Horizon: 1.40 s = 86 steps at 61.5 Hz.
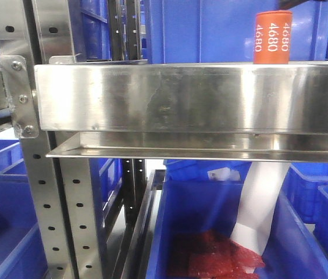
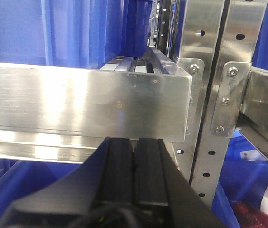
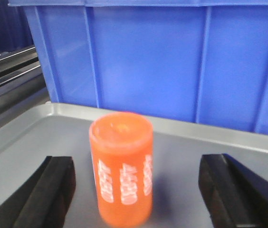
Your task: Grab orange capacitor from left shelf to right conveyor
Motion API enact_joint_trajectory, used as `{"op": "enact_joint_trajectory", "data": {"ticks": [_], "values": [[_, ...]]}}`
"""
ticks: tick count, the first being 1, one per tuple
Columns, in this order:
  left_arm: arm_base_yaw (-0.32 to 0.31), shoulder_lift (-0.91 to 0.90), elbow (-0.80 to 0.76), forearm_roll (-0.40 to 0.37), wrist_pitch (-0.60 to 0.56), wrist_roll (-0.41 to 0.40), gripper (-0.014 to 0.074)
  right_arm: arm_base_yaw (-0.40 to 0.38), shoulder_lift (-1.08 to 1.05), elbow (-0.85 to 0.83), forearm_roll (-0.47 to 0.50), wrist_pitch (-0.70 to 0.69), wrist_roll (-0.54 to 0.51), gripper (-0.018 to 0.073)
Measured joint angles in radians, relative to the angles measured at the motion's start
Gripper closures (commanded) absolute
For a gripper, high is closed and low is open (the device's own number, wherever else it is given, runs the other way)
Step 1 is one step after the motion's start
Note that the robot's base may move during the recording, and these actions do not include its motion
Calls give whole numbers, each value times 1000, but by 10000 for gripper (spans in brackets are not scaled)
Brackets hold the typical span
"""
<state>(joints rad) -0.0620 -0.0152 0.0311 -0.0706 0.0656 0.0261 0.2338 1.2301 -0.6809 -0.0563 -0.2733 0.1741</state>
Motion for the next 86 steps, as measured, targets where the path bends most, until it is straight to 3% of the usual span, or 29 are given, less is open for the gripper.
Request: {"op": "enact_joint_trajectory", "data": {"ticks": [44,49,60,66,86], "values": [[0,0,0,0,0,0,723,0,222,-18,-54,-186,67,-59],[0,0,0,0,0,0,723,0,244,-18,-56,-213,69,6],[0,0,0,0,0,0,723,0,279,-23,-69,-254,73,281],[0,0,0,0,0,0,723,0,281,-23,-84,-266,73,386],[0,0,0,0,0,0,723,0,196,-31,-141,-228,75,408]]}}
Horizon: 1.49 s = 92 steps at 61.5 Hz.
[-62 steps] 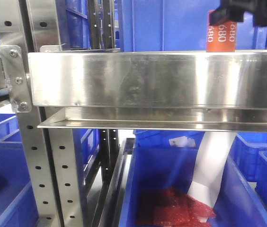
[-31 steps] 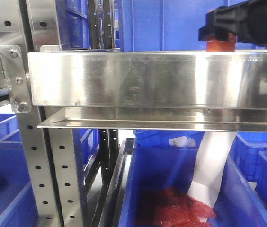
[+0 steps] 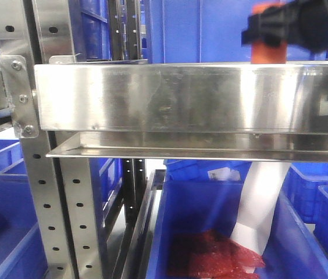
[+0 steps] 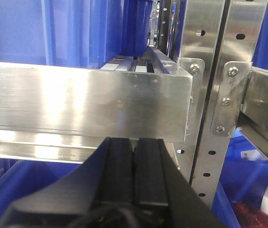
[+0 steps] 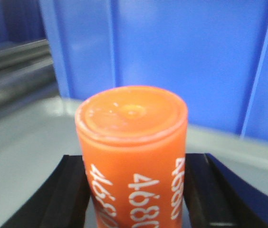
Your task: Grab orange capacitor from left shelf to right conveyor
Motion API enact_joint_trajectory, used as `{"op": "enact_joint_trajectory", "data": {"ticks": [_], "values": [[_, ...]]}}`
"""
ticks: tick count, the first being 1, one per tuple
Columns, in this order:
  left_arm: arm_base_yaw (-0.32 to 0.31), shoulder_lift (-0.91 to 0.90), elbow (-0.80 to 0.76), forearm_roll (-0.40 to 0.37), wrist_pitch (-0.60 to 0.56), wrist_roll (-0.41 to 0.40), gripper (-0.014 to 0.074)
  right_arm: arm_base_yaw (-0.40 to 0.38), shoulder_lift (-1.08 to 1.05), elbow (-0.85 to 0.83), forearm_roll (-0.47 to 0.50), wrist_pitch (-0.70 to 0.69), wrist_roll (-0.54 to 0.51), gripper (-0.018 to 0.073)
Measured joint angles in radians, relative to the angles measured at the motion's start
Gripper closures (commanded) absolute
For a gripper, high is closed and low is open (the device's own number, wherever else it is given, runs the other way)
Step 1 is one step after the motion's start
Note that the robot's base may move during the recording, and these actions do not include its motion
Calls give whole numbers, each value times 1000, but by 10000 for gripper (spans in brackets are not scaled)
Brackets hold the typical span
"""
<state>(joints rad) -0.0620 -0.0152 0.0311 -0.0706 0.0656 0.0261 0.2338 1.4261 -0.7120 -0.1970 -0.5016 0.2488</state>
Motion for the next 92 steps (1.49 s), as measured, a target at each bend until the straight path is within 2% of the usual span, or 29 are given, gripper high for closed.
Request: {"op": "enact_joint_trajectory", "data": {"ticks": [7,24,43,59,71,92], "values": [[0,0,0,0,0,0,723,0,-113,-4,-6,70,0,408],[0,0,0,0,0,0,723,0,-518,26,-18,351,2,408],[0,0,0,0,0,0,723,0,-968,76,-14,779,2,408],[0,0,0,0,0,0,723,0,-1228,76,7,1065,2,408],[0,0,0,0,0,0,723,0,-1332,76,13,1156,2,408],[0,0,0,0,0,0,723,0,-1339,76,16,1161,2,408]]}}
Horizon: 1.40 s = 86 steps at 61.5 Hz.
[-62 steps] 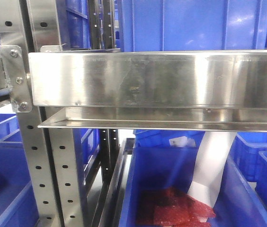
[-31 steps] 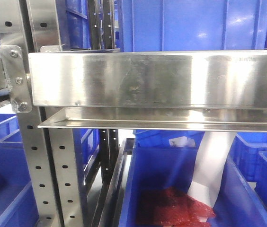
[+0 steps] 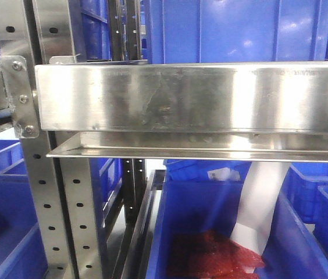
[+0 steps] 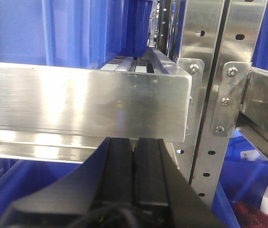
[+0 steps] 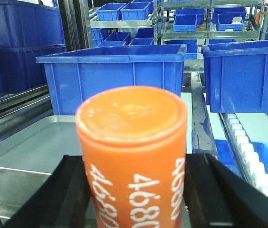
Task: Grab orange capacitor from left shelf to right conveyor
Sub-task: 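Hold the capacitor in the right gripper while driving to the conveyor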
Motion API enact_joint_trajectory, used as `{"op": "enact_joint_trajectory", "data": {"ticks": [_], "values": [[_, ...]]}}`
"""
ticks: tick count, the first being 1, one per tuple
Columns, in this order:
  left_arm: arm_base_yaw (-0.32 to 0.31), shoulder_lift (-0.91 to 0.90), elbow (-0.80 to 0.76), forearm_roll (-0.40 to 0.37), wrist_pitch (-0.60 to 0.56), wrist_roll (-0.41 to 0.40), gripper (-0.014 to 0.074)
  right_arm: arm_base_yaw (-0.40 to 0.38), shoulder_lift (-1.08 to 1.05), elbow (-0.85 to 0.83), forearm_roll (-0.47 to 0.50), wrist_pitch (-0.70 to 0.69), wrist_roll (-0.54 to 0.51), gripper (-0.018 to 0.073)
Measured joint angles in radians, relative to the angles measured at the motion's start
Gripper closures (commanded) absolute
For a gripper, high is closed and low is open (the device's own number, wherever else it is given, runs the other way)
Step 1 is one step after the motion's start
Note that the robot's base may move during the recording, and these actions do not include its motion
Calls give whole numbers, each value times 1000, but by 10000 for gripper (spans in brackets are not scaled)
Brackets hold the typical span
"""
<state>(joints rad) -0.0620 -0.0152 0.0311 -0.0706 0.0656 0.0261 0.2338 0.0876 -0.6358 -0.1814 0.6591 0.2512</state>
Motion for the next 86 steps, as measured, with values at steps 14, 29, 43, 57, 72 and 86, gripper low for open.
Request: {"op": "enact_joint_trajectory", "data": {"ticks": [14,29,43,57,72,86], "values": [[0,0,0,0,0,0,723,0,0,0,0,0,0,408],[0,0,0,0,0,0,723,0,0,0,0,0,-2,408],[0,0,0,0,0,0,723,0,0,0,1,0,-2,408],[0,0,0,0,0,0,723,0,0,0,1,0,-2,408],[0,0,0,0,0,0,723,0,0,0,2,0,-2,408],[0,0,0,0,0,0,723,0,0,0,2,0,2,408]]}}
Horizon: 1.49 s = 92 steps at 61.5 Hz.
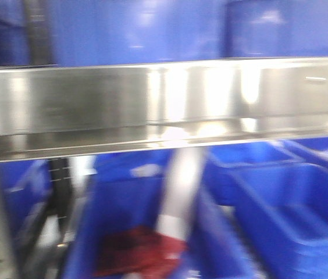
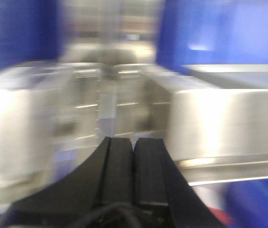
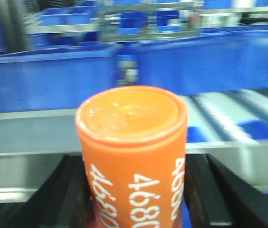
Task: Grab orange capacitor from left shelf to right conveyor
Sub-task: 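Hold the capacitor in the right gripper while driving to the conveyor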
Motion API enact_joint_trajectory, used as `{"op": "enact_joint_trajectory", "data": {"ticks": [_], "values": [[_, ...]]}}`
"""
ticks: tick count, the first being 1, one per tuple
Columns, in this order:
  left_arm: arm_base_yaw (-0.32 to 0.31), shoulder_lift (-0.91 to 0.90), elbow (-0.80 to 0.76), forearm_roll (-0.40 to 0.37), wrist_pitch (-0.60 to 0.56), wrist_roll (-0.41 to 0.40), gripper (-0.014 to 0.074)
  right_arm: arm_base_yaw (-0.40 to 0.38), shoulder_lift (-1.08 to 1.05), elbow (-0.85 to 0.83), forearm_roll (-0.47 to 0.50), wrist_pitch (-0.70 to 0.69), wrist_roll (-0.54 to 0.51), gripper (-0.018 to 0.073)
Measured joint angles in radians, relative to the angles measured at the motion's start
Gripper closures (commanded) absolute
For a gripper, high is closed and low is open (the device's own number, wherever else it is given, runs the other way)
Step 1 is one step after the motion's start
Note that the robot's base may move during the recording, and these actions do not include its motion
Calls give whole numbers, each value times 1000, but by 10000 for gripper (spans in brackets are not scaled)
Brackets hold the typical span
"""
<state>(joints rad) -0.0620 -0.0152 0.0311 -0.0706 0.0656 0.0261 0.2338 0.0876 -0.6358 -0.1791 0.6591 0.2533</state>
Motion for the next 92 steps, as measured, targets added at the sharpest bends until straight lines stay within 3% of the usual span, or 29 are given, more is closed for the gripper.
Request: {"op": "enact_joint_trajectory", "data": {"ticks": [92], "values": [[2,0,0,0,0,0,723,0,0,0,0,2,-2,408]]}}
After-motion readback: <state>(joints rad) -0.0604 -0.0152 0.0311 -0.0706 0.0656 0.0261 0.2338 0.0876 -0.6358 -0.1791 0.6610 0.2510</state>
